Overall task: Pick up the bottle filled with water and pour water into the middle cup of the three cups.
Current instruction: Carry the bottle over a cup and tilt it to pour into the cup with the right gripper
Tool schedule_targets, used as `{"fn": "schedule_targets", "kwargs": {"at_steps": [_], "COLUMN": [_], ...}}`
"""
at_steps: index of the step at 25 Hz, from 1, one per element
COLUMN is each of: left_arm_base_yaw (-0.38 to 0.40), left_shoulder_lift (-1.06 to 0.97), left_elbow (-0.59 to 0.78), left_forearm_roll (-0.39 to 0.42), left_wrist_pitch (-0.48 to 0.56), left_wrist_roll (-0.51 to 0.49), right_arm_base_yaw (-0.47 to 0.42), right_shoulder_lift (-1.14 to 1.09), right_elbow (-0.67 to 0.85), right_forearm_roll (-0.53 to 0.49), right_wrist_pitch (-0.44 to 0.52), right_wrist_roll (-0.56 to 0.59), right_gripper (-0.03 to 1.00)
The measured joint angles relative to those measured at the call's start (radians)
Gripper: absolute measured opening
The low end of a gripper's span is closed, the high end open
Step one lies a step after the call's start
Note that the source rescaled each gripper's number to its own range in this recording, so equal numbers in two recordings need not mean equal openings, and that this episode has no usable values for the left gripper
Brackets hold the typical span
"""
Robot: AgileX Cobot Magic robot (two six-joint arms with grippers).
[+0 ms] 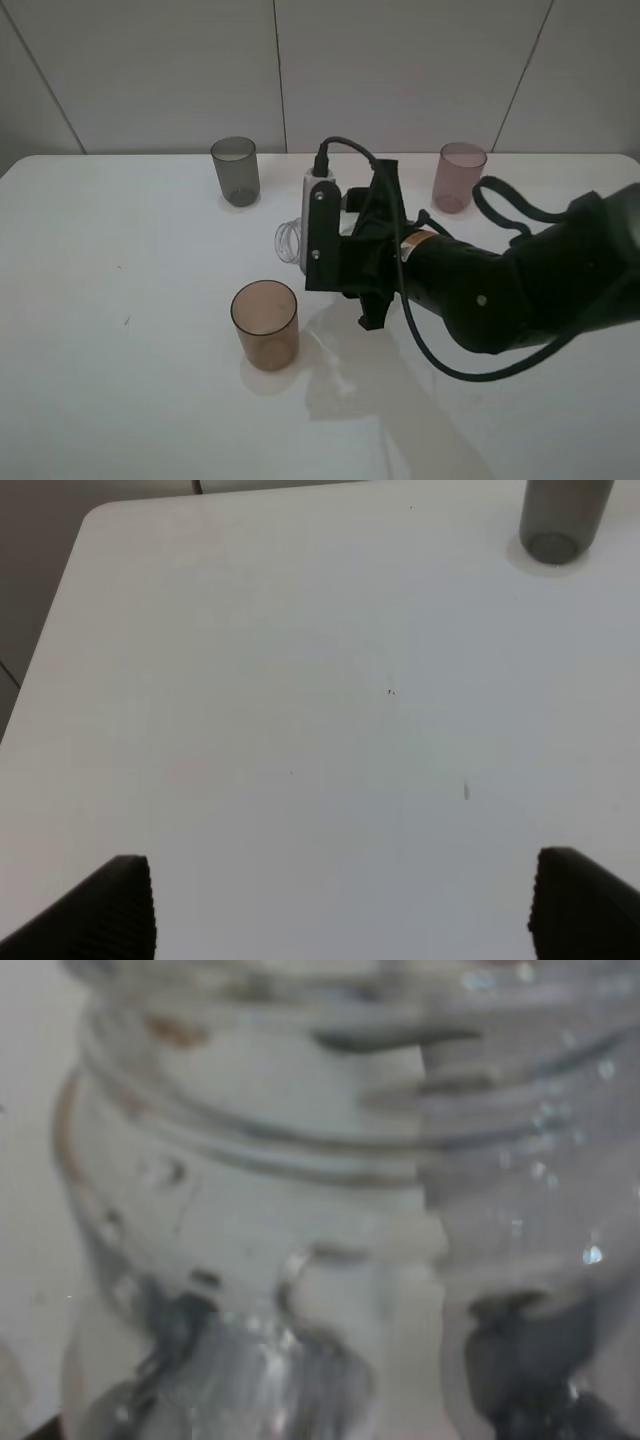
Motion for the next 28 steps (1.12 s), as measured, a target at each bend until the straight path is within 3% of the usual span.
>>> {"fn": "schedule_targets", "kwargs": {"at_steps": [4,28], "left_arm_base_yaw": [0.0,0.0], "left_shoulder_lift": [0.0,0.0], "left_elbow": [0.0,0.0], "left_forearm_roll": [0.0,0.0], "left_wrist_pitch": [0.0,0.0], "left_wrist_roll": [0.0,0.0], "right_arm_base_yaw": [0.0,0.048], "right_shoulder_lift": [0.026,0.039], "right_elbow": [0.0,0.0], "right_forearm_roll": [0.0,0.008], "right_wrist_pitch": [-0.015,-0.071], "right_wrist_roll": [-0.062,-0.174], "right_gripper": [0.0,0.0]}}
